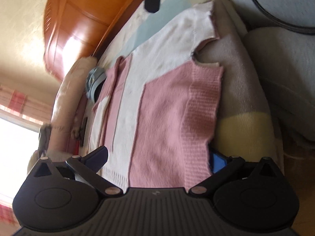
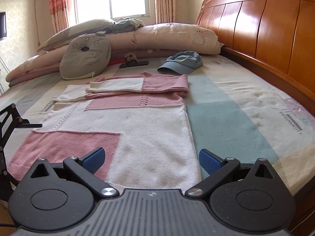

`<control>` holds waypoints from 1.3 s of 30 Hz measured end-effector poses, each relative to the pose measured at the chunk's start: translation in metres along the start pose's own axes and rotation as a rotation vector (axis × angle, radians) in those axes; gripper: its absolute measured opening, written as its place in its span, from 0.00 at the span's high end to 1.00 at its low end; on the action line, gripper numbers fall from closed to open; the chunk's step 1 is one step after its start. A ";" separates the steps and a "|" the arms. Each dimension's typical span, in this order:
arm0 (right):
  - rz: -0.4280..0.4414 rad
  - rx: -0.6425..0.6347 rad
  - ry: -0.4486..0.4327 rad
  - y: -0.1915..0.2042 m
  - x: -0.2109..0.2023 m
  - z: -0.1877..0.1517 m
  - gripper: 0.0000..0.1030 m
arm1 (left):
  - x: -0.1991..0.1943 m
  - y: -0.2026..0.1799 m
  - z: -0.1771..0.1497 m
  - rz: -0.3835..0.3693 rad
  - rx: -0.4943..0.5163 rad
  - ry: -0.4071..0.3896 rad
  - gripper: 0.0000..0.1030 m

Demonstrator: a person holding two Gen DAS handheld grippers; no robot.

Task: Fold clothes
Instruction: 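Roll both grippers and grasp the ribbed sweater hem with both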

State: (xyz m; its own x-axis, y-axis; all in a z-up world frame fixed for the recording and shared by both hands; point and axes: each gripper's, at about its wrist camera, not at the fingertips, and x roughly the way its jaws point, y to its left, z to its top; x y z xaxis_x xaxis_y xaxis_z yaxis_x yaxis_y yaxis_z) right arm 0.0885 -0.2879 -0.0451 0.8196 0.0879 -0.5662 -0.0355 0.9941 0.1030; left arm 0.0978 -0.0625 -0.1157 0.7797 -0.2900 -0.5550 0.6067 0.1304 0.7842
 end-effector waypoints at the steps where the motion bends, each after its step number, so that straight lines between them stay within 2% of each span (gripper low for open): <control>1: 0.010 0.004 0.002 0.000 0.000 0.000 0.00 | -0.001 0.000 -0.002 0.005 -0.023 0.001 0.01; 7: 0.070 -0.103 0.032 0.029 0.010 0.002 0.00 | 0.006 0.024 0.000 0.058 -0.179 0.013 0.00; 12: 0.177 -0.321 0.082 0.075 0.021 -0.006 0.00 | 0.005 0.045 -0.006 0.058 -0.296 0.016 0.00; 16: 0.165 -0.541 0.111 0.119 0.040 -0.024 0.00 | -0.001 0.046 -0.009 0.044 -0.331 0.000 0.00; 20: 0.063 -0.761 0.064 0.151 0.061 -0.050 0.00 | -0.007 0.036 -0.013 -0.014 -0.332 -0.032 0.01; 21: 0.053 -0.781 0.020 0.154 0.060 -0.052 0.00 | -0.006 0.031 -0.014 -0.025 -0.326 -0.026 0.01; 23: 0.005 -0.824 -0.002 0.157 0.061 -0.054 0.00 | -0.005 0.023 -0.015 -0.049 -0.312 -0.014 0.01; 28: -0.230 -0.914 -0.113 0.155 0.058 -0.058 0.00 | -0.001 0.009 -0.007 -0.002 -0.277 -0.038 0.01; 32: -0.233 -0.906 -0.110 0.148 0.060 -0.060 0.00 | 0.008 0.003 0.005 0.091 -0.235 -0.043 0.00; 39: -0.238 -0.892 -0.105 0.137 0.063 -0.063 0.00 | 0.005 0.000 -0.008 0.168 -0.197 0.009 0.00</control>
State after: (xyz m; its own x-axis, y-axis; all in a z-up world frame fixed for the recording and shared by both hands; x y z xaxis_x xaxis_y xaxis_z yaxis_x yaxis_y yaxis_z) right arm 0.0992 -0.1419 -0.1180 0.9078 -0.0874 -0.4102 -0.2508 0.6706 -0.6981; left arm 0.1037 -0.0560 -0.1208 0.8727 -0.2405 -0.4249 0.4866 0.3586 0.7966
